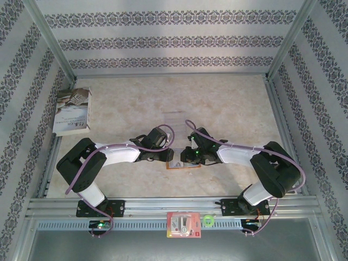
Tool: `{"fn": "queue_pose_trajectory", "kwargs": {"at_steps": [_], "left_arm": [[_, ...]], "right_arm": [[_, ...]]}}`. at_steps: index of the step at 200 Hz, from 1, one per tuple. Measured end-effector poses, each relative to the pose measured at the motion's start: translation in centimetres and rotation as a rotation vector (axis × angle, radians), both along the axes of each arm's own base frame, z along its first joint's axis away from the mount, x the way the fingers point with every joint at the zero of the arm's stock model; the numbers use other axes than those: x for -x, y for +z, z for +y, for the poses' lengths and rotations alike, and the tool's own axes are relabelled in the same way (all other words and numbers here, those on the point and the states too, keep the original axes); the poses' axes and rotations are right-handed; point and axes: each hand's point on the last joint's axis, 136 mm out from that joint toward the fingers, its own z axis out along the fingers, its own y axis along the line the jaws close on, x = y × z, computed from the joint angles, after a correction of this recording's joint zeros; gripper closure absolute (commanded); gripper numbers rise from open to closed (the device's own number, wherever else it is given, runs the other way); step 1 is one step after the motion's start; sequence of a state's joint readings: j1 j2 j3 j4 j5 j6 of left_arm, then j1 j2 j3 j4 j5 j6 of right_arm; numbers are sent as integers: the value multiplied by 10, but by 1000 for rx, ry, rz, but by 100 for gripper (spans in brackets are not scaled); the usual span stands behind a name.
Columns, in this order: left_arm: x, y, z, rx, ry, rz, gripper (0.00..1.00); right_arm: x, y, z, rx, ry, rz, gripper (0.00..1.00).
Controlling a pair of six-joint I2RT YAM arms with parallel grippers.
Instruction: Take the credit cards out of the card holder
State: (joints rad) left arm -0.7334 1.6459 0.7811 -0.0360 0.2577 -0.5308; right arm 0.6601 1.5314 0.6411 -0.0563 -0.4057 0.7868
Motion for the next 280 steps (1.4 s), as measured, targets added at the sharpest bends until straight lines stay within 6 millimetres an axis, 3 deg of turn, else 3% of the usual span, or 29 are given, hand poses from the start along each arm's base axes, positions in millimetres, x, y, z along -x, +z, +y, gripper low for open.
{"fn": "queue_pose_trajectory", "kwargs": {"at_steps": [45, 82, 138, 191, 204, 220, 235, 257, 280], "left_arm": [[0, 0, 0, 0, 0, 0, 69], [0, 0, 0, 0, 1, -1, 70], [-1, 0, 0, 1, 1, -4, 70], [0, -1, 0, 5, 0, -5, 70], [0, -1, 0, 6, 0, -6, 65], [0, -2, 0, 4, -2, -6, 60], [0, -2, 0, 1, -3, -8, 56], [-1, 6, 6, -16, 5, -27, 56], [-4, 32, 10, -2, 7, -89, 60]], "right_arm": [[-5, -4, 1, -29, -21, 26, 78], [-6, -5, 3, -54, -35, 47, 100], [-5, -2, -2, -62, -59, 15, 100], [-5, 1, -28, 1, -137, -17, 100], [-5, 1, -31, 12, -145, -21, 100], [-3, -1, -35, 32, -146, -15, 79], [0, -4, -39, 55, -134, -10, 68], [-1, 3, -40, 57, -130, -30, 66], [-2, 11, -44, 72, -131, -58, 66]]}}
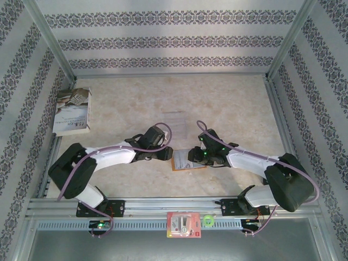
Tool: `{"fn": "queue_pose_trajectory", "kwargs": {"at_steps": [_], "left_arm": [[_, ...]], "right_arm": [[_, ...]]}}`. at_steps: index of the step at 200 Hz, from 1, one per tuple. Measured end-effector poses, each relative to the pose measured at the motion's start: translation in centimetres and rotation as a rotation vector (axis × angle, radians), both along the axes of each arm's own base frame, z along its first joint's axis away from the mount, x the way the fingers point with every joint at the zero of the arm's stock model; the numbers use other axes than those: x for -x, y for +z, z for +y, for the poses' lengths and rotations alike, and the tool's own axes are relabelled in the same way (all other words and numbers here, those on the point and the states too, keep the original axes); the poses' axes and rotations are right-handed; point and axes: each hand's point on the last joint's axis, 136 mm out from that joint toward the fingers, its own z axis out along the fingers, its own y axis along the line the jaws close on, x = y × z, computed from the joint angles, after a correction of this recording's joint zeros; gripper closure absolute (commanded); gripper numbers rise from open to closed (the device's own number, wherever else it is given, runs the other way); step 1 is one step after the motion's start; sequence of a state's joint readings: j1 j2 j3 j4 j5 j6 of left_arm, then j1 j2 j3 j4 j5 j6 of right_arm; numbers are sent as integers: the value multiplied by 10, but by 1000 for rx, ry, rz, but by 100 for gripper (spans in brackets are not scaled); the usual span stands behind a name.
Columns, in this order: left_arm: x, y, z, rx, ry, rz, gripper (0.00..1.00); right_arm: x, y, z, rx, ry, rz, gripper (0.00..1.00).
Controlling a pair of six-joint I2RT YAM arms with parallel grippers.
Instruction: Take the credit cards out of the card holder
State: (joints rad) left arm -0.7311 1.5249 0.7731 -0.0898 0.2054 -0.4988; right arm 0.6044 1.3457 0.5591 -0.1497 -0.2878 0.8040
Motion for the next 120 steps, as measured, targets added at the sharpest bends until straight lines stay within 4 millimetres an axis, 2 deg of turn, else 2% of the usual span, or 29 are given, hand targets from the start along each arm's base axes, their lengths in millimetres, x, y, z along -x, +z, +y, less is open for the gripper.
{"fn": "queue_pose_trajectory", "kwargs": {"at_steps": [25, 32, 58, 71, 83, 120], "left_arm": [[-5, 25, -5, 28, -13, -49, 62], [-6, 29, -10, 34, -23, -55, 58], [-2, 35, -43, 27, -109, -71, 48], [5, 30, -61, 5, -164, -74, 44], [11, 20, -68, -24, -197, -70, 43], [17, -11, -61, -115, -212, -24, 47]], "right_arm": [[-3, 9, -4, 17, 0, -32, 68], [-4, 10, -4, 23, 1, -37, 68], [-4, 9, -8, 54, 8, -44, 69], [-4, 8, -10, 66, 9, -45, 70], [-3, 7, -11, 71, 11, -42, 72], [-3, 7, -12, 77, 23, -46, 73]]}}
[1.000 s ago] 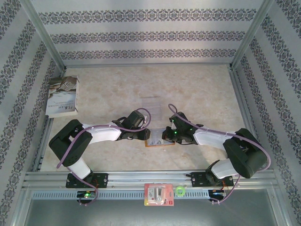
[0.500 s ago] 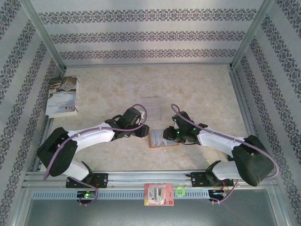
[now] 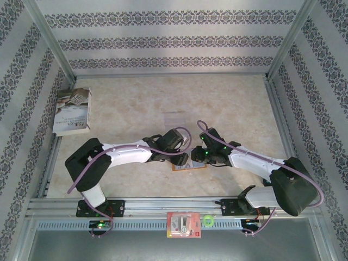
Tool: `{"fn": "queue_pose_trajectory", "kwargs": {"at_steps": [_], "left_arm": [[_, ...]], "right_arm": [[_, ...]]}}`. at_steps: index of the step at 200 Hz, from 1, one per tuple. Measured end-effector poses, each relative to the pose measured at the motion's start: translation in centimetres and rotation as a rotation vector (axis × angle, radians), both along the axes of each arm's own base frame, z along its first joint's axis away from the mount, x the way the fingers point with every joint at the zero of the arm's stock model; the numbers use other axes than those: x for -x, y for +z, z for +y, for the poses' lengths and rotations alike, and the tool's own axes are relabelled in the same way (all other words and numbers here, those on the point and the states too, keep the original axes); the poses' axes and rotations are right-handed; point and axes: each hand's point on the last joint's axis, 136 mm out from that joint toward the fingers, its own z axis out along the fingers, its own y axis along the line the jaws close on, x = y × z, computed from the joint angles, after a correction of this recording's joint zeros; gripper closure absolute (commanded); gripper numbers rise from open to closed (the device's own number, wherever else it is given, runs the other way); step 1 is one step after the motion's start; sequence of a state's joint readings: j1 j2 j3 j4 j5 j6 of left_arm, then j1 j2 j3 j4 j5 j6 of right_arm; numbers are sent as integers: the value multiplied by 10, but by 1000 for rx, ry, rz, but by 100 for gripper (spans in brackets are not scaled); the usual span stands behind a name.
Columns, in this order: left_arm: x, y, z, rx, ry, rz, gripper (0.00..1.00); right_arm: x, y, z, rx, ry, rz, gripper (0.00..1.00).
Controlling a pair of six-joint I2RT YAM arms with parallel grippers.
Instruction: Take the credit cards out of the card holder
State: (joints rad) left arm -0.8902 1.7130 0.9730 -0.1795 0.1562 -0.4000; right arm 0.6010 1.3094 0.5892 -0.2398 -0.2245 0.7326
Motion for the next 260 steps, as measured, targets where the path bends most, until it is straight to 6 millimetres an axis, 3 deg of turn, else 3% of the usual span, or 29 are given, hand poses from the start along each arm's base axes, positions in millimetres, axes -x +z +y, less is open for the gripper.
{"fn": "queue_pose_trajectory", "kwargs": {"at_steps": [47, 101, 153, 260], "left_arm": [[0, -10, 6, -39, 5, 3, 57], [-1, -16, 10, -49, 15, -7, 57], [-2, -16, 10, -46, 18, -13, 59], [-2, -16, 10, -43, 18, -16, 61]], "right_arm": [[-4, 0, 7, -51, 17, 9, 72], [-8, -12, 11, -94, 22, 60, 74], [-21, -9, 18, -184, -3, 64, 76], [-13, -18, 14, -187, -31, 93, 76]]}}
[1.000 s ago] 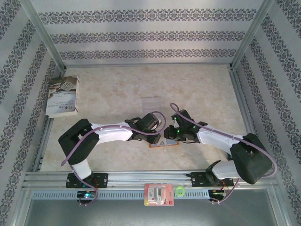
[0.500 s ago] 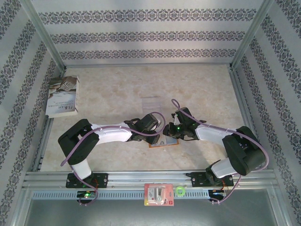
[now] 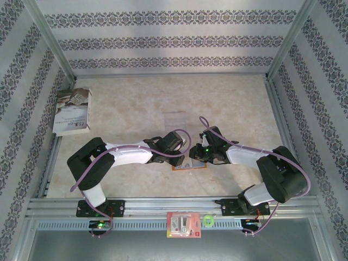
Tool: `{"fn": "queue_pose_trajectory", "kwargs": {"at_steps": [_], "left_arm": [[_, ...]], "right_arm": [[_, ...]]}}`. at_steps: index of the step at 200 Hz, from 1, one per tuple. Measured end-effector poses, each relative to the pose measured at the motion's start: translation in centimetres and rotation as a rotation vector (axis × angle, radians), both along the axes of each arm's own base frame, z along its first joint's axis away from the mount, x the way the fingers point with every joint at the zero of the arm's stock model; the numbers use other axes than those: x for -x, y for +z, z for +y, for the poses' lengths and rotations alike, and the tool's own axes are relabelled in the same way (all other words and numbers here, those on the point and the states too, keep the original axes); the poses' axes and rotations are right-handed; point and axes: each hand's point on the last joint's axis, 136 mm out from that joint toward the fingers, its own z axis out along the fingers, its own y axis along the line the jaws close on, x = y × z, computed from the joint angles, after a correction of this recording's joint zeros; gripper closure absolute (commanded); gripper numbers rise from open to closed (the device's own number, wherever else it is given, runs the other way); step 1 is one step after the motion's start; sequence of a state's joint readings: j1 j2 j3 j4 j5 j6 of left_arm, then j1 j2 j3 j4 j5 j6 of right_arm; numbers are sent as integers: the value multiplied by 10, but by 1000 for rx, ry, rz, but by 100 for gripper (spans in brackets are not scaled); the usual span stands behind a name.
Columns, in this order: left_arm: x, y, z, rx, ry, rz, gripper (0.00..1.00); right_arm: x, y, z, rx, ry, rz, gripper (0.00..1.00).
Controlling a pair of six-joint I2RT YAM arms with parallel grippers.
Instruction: Take the credit cards out of the card holder
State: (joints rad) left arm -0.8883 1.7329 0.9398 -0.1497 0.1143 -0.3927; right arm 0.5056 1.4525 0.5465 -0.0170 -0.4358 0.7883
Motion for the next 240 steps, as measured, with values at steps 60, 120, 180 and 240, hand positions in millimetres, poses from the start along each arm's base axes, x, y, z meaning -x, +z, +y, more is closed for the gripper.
{"fn": "queue_pose_trajectory", "kwargs": {"at_steps": [60, 120, 180, 240], "left_arm": [[0, 0, 0, 0, 0, 0, 62], [0, 0, 0, 1, 0, 0, 63], [-2, -1, -1, 19, 0, -2, 63], [-2, -1, 0, 21, 2, -2, 63]], "right_arm": [[0, 1, 5, -32, -7, 16, 89], [2, 1, -2, -32, -35, 5, 100], [6, 9, -26, 41, -96, -33, 100], [16, 16, -45, 129, -101, -60, 100]]}}
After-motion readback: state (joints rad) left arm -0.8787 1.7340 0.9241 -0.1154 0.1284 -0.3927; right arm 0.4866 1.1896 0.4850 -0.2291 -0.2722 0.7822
